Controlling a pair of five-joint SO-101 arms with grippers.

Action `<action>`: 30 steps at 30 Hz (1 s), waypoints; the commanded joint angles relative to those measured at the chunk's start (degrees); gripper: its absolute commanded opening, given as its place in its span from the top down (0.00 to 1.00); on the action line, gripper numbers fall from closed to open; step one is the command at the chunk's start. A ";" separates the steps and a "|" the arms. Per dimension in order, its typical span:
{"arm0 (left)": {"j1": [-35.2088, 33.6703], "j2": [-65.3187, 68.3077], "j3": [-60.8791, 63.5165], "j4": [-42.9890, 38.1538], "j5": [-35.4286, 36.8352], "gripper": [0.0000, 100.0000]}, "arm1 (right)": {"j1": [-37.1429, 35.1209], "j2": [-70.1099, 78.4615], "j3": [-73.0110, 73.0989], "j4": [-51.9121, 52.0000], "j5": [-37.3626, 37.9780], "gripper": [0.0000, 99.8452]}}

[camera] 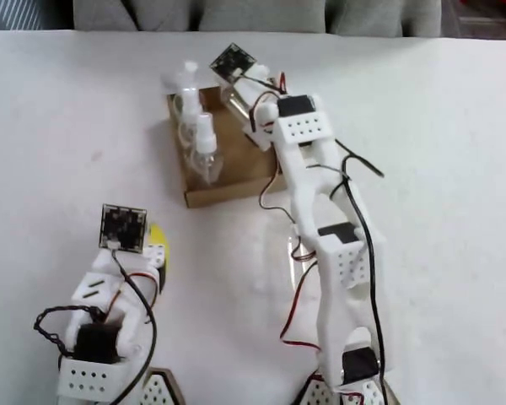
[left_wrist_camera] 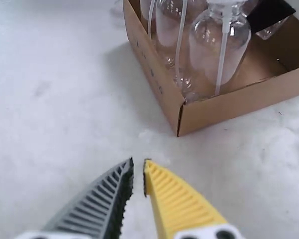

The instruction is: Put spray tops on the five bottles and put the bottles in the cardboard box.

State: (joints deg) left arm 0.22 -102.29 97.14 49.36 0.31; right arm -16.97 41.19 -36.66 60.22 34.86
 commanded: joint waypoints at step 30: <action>-0.13 0.57 0.00 0.09 -0.44 0.94 | 13.85 -8.75 -2.73 15.43 -19.43 0.98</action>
State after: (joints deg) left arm 0.22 -102.29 97.14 49.36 0.31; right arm -3.69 36.26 -36.75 73.58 16.22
